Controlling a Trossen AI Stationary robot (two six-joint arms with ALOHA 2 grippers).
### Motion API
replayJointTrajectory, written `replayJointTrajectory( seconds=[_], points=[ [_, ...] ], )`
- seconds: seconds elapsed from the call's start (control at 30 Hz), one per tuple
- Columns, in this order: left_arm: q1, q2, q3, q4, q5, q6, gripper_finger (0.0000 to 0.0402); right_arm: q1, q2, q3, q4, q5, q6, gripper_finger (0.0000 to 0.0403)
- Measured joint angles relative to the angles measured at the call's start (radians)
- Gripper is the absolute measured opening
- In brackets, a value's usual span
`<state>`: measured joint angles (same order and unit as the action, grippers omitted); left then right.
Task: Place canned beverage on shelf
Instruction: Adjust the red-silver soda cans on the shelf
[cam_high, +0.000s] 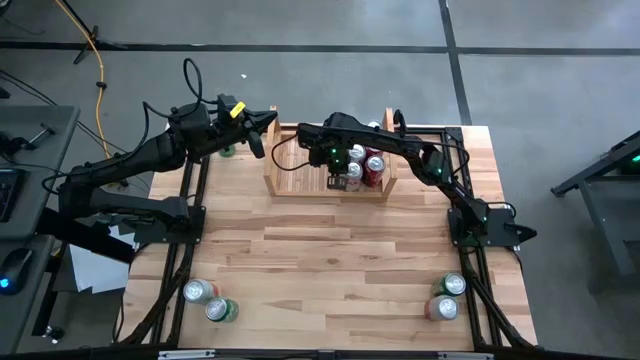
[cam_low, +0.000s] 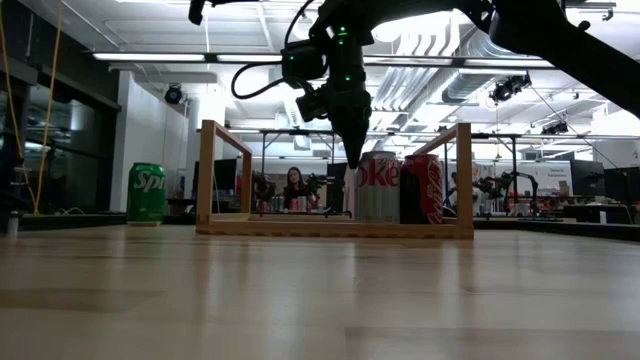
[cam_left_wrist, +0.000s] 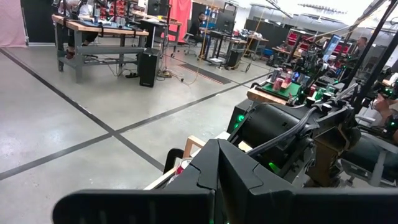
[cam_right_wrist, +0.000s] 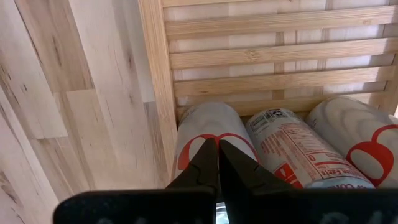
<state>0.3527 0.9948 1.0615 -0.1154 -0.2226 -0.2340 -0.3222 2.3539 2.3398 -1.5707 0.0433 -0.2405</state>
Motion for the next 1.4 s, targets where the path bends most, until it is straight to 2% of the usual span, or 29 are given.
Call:
replayJointTrajectory(
  seconds=[0.2,0.37,0.6,0.67,0.8,0.97,1.4],
  points=[
    [0.0,0.0,0.0,0.0,0.0,0.0,0.0,0.0,0.0,0.0,0.002,-0.008,0.007,0.0],
    [0.0,0.0,0.0,0.0,0.0,0.001,0.0,0.0,0.0,0.0,0.055,-0.149,0.022,0.0],
    [0.0,0.0,0.0,0.0,0.0,0.001,0.0,0.004,0.021,-0.08,0.1,-0.127,0.026,0.0],
    [0.001,0.001,0.0,0.0,-0.001,0.001,0.0,0.004,0.021,-0.109,0.136,-0.093,0.034,0.0],
    [0.0,0.014,0.0,0.002,-0.001,0.0,0.0,0.003,0.023,-0.155,0.211,-0.089,0.032,0.0],
    [0.0,0.038,-0.001,0.001,-0.001,-0.008,0.0,0.005,0.028,-0.163,0.27,-0.089,0.024,0.0],
    [0.0,0.072,0.0,0.008,0.003,-0.027,0.0,-0.008,0.073,-0.163,0.142,-0.027,-0.019,0.0]
  ],
)
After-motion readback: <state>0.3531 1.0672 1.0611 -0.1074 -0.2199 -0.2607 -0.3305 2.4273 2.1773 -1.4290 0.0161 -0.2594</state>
